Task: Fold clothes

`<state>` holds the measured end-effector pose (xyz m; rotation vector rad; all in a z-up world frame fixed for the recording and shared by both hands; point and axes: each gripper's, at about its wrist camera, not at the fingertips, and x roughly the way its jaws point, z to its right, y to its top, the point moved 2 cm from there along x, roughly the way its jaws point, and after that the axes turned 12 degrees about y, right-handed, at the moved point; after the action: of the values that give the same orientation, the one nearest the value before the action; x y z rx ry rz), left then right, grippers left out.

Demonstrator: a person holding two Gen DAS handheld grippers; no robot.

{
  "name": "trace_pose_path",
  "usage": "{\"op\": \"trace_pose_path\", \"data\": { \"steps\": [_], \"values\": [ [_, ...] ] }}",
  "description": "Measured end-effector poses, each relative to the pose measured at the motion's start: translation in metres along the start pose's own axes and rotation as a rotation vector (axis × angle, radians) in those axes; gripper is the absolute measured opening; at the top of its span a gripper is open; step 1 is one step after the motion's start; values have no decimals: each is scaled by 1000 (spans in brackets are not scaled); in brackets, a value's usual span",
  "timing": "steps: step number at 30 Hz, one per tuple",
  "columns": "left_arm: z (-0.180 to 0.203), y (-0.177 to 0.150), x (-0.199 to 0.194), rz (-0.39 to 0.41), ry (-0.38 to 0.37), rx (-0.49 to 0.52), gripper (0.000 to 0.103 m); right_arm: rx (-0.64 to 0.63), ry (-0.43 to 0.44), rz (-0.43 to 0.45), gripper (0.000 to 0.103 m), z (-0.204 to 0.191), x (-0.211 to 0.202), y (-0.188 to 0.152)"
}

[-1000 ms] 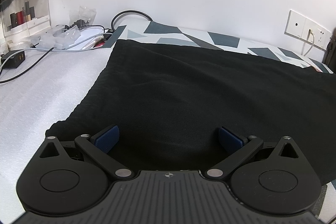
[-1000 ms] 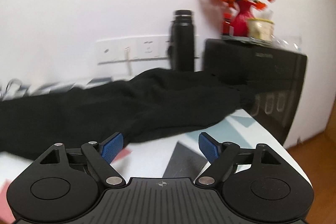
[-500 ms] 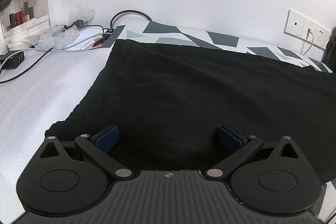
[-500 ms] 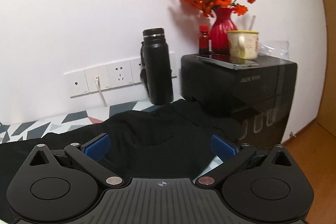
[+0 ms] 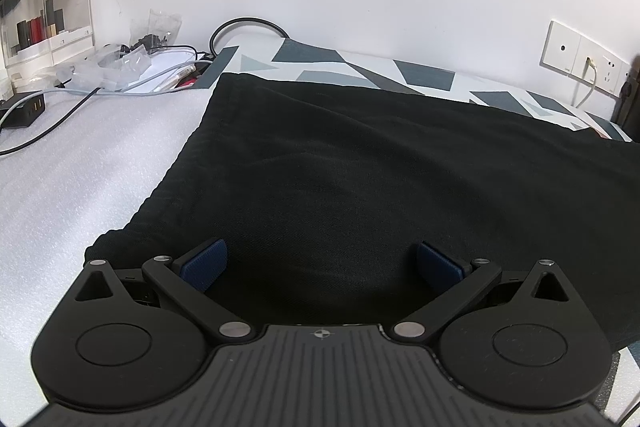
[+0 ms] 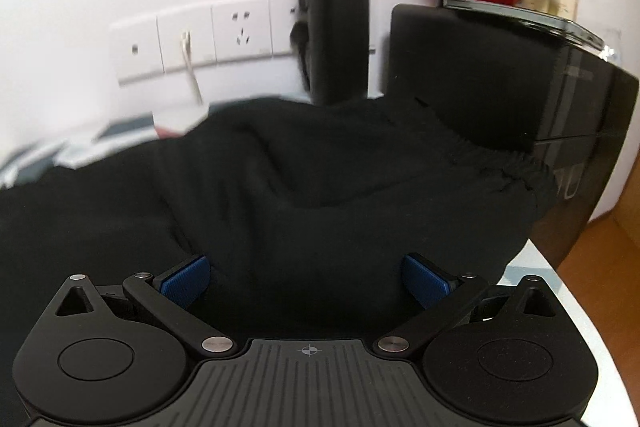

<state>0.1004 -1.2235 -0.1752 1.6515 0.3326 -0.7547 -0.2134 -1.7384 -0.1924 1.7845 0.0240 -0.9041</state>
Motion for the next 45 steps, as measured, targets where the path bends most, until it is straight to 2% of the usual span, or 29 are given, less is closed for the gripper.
{"op": "trace_pose_path", "data": {
  "steps": [4,13,16,19,21,23,26,28,29,32,34,37,41,45],
  "values": [
    [0,0,0,0,2,2,103,-53,-18,-26,102,-8,4,-4],
    [2,2,1,-8,4,21,103,20,21,-34,102,1,4,-6],
    [4,5,-7,-18,32,46,103,23,21,-36,102,2,4,-6],
    [13,16,-41,68,15,52,103,25,22,-37,102,3,4,-6],
    [24,26,-65,125,-43,40,103,26,23,-38,102,3,4,-6],
    [41,37,-80,131,-125,15,103,25,22,-40,102,3,4,-5],
    [86,49,-84,78,-264,10,103,25,25,-43,102,4,4,-5],
    [120,50,-84,53,-315,-2,103,23,27,-45,102,5,5,-4],
    [136,48,-86,51,-318,-13,103,22,28,-46,102,5,5,-4],
    [195,42,-85,27,-337,78,103,8,41,-57,102,6,2,0],
    [231,39,-85,51,-347,156,103,25,88,-68,102,12,-6,8],
    [272,34,-83,87,-369,234,103,115,172,-15,102,33,-33,25],
    [304,18,-69,63,-389,279,103,274,220,45,102,80,-64,45],
    [305,4,-58,69,-342,312,103,429,219,60,102,129,-75,47]
  ]
}}
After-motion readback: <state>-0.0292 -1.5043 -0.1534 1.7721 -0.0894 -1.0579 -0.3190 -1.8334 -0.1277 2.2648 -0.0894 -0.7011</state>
